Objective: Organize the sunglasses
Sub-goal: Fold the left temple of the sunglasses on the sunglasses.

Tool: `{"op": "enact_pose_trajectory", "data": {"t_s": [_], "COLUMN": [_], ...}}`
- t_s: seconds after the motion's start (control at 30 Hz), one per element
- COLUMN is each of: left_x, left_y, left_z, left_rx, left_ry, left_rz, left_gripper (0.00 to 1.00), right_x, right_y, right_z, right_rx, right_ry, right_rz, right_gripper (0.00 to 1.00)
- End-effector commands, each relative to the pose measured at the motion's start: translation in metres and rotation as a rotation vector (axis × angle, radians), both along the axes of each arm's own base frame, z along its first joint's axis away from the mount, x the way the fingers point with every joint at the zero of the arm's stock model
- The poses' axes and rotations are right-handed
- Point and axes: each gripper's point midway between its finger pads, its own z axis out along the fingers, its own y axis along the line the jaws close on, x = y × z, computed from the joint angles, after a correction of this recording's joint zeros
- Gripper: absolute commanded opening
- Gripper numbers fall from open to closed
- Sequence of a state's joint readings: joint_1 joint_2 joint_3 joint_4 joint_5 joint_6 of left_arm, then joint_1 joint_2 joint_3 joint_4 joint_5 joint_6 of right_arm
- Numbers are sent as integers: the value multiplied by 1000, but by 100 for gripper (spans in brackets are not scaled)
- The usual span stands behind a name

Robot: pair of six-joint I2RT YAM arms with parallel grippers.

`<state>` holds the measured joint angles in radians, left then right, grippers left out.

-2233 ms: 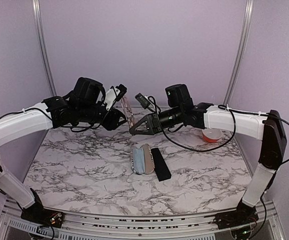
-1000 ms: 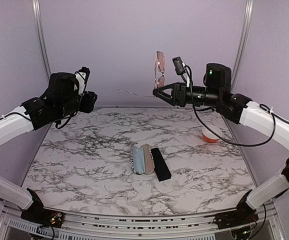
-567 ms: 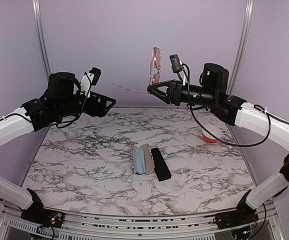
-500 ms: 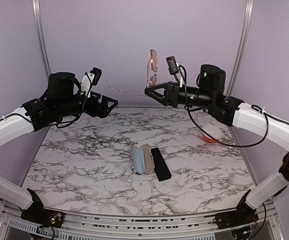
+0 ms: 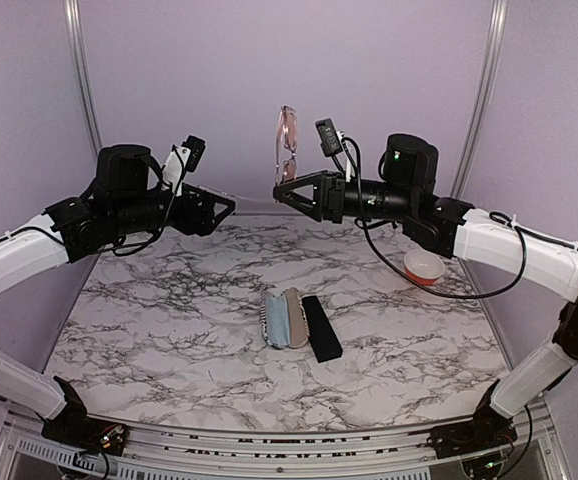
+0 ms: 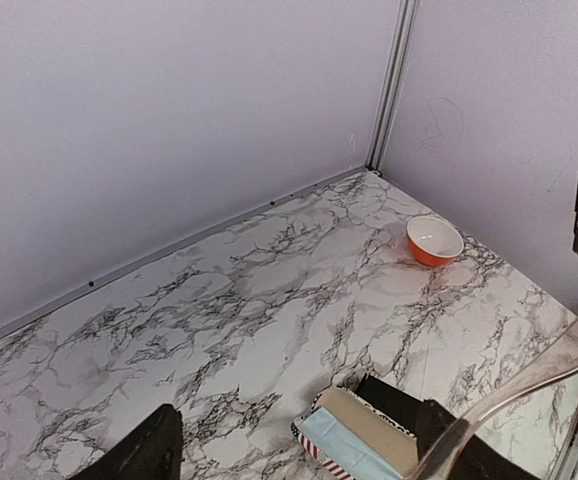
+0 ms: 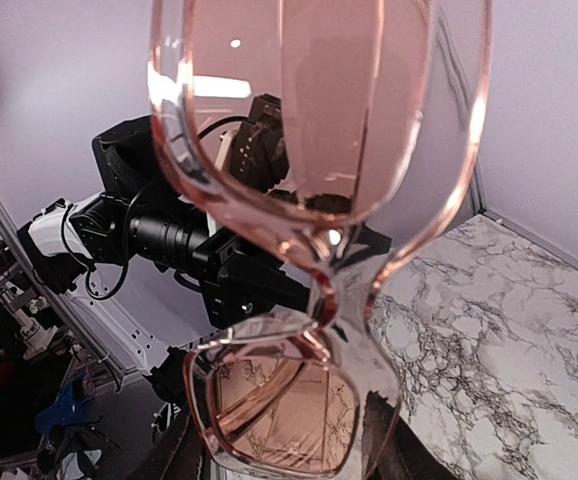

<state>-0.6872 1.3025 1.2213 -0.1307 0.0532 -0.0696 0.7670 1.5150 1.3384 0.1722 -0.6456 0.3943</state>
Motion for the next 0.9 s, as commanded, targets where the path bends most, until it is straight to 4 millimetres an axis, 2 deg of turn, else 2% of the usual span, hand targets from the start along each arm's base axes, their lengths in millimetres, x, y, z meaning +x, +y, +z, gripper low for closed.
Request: {"op": "enact_pose_trajectory", "data": {"t_s": [0.0, 0.13, 0.53, 0.7, 0.87], "left_x": [0, 0, 2, 2, 1], "left_y": [-3, -3, 4, 5, 6], "left_z": [3, 3, 7, 8, 10], "left_rx": [-13, -12, -11, -14, -18], "left_ry": [-14, -13, -31, -37, -45], "left_rz": [-14, -14, 23, 27, 28], "left_gripper": [78, 75, 73, 79, 89], "right_x": [-7, -11, -25, -32, -35], "right_y": [1, 1, 14, 21, 25], "right_z": [24, 27, 2, -9, -19], "right_rx": [52, 52, 16, -5, -27], "right_ry": [-50, -48, 21, 46, 66], "right_rz": [15, 29, 134, 175, 194], "right_gripper": [25, 25, 24, 24, 24]}}
